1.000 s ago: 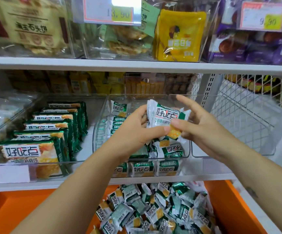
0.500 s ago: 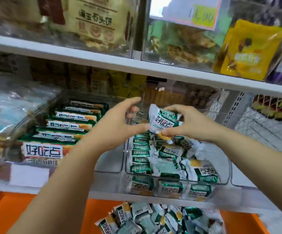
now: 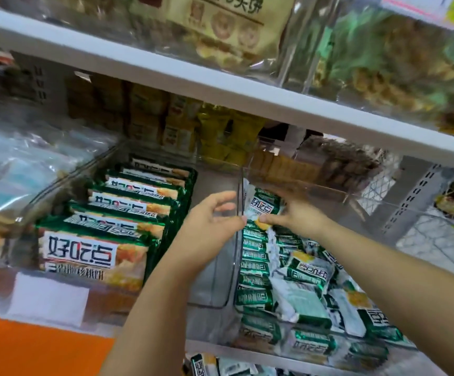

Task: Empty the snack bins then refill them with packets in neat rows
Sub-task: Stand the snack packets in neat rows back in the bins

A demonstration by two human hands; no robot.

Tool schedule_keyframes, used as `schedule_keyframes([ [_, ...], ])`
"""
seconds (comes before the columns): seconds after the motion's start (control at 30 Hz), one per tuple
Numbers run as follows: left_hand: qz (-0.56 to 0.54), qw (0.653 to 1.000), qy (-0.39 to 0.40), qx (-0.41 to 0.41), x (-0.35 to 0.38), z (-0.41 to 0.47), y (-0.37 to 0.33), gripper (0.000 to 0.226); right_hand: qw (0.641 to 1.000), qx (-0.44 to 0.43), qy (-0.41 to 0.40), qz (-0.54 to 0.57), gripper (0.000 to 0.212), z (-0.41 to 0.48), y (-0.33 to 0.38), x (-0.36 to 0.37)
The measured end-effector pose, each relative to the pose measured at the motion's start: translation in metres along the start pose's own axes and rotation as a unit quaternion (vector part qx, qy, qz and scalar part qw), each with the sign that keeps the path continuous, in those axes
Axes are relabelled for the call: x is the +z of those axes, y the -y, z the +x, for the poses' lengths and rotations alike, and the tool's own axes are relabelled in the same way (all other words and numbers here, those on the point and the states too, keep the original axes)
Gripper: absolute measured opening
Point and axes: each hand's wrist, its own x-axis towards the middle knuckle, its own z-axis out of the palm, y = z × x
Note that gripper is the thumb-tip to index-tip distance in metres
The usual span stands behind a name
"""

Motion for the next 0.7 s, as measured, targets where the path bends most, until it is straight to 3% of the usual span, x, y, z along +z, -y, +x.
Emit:
schedule_keyframes([
  [0.13,0.022,0.999,-0.019,0.018,0.003,0.001,0.003,0.035,0.996,-0.05,-0.048,-0.047,0.064,0.0,0.005,0.011],
  [0.27,0.04,0.998,-0.031,0.029,0.004,0.0,0.002,0.035,0.995,-0.086,-0.023,-0.056,0.06,-0.001,0.001,0.013],
  [0.43,0.047,0.998,-0.032,0.031,0.004,-0.003,0.001,0.036,0.97,-0.11,-0.007,-0.217,0.059,0.0,-0.004,0.006],
  [0.53,0.044,0.998,-0.03,0.031,0.004,-0.003,0.001,0.036,0.966,-0.144,-0.045,-0.21,0.051,-0.007,-0.003,0.007],
  [0.7,0.046,0.998,-0.03,0.029,0.003,-0.003,0.002,0.035,0.962,-0.153,-0.035,-0.225,0.046,-0.004,0.001,0.012],
])
